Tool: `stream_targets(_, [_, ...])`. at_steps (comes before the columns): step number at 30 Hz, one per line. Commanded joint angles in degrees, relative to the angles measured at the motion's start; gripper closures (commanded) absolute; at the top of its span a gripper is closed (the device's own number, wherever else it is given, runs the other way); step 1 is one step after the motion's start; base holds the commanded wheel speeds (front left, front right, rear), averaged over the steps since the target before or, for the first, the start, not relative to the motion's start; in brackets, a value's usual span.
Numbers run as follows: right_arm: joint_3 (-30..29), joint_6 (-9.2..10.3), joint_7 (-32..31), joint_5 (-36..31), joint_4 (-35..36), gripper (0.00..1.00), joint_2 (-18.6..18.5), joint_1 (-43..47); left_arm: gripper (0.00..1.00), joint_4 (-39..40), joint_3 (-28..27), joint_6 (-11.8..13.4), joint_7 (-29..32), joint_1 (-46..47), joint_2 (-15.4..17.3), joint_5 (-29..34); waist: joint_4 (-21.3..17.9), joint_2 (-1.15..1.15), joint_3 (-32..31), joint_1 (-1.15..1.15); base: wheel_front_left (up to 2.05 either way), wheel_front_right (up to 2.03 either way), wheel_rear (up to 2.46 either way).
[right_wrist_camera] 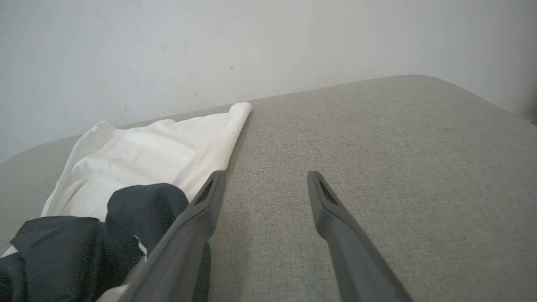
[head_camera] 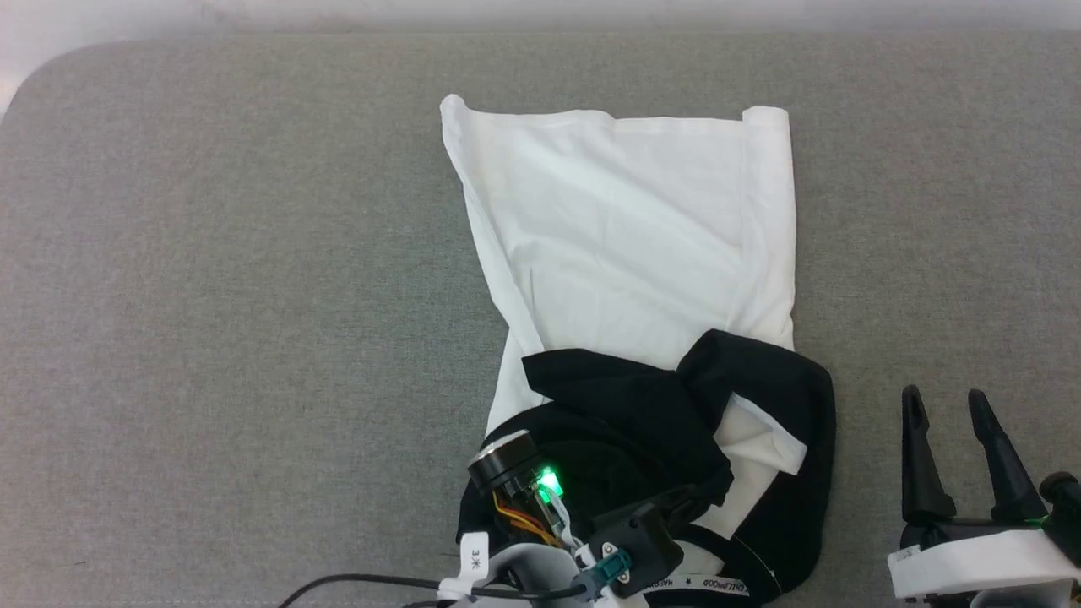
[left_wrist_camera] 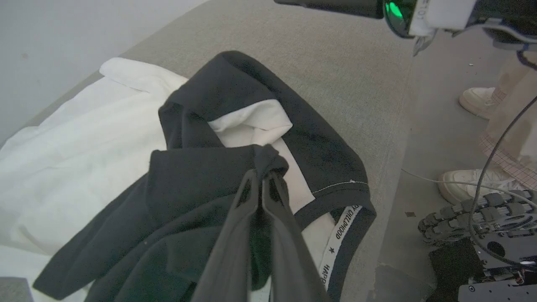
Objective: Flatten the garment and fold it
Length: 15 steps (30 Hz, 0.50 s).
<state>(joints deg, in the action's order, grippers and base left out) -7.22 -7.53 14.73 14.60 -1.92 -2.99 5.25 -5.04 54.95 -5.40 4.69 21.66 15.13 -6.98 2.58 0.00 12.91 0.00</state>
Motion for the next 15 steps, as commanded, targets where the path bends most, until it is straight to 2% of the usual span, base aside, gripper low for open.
stream_targets(1, [0.12,0.04,0.27,0.00,-0.14,0.00,0.12,-0.91,1.00,-1.08,0.08,-0.12,-0.69,1.20,-0.45,-0.10,-0.29,0.00,0.36,0.00,0.00,0.00,0.00])
stream_targets(7, [0.37,0.04,0.27,0.00,-0.43,0.00,0.12,-1.55,1.00,-7.24,-0.37,0.67,-2.25,2.85,-1.58,-0.05,-1.01,0.00,1.03,0.00,0.00,0.00,0.00])
stream_targets(8, [0.40,0.04,0.27,0.01,-0.49,0.00,0.12,-1.64,0.96,-8.45,-0.42,0.77,-2.28,3.06,-1.74,-0.12,-1.14,0.00,1.09,0.00,0.00,0.00,0.00])
stream_targets(12, [0.47,0.04,0.27,0.06,-0.60,0.00,0.12,-1.93,0.62,-13.10,-0.95,1.29,-2.16,3.73,-2.15,-0.69,-1.70,0.00,1.26,0.00,0.00,0.00,0.00])
stream_targets(13, [0.42,0.04,0.27,0.07,-0.62,0.00,0.12,-1.95,0.58,-14.05,-1.06,1.45,-2.28,3.94,-2.26,-0.76,-1.79,0.00,1.28,0.00,0.00,0.00,0.00])
stream_targets(14, [0.34,0.04,0.27,0.07,-0.66,0.00,0.12,-1.95,0.35,-14.94,-1.23,1.67,-2.38,4.07,-2.35,-0.89,-1.88,0.00,1.27,0.00,0.00,0.00,0.00])
stream_targets(15, [0.27,0.04,0.27,0.07,-0.70,0.00,0.12,-1.95,0.00,-15.63,-1.56,2.02,-2.69,4.12,-2.58,-1.18,-1.93,0.00,1.25,0.00,0.00,0.00,0.00])
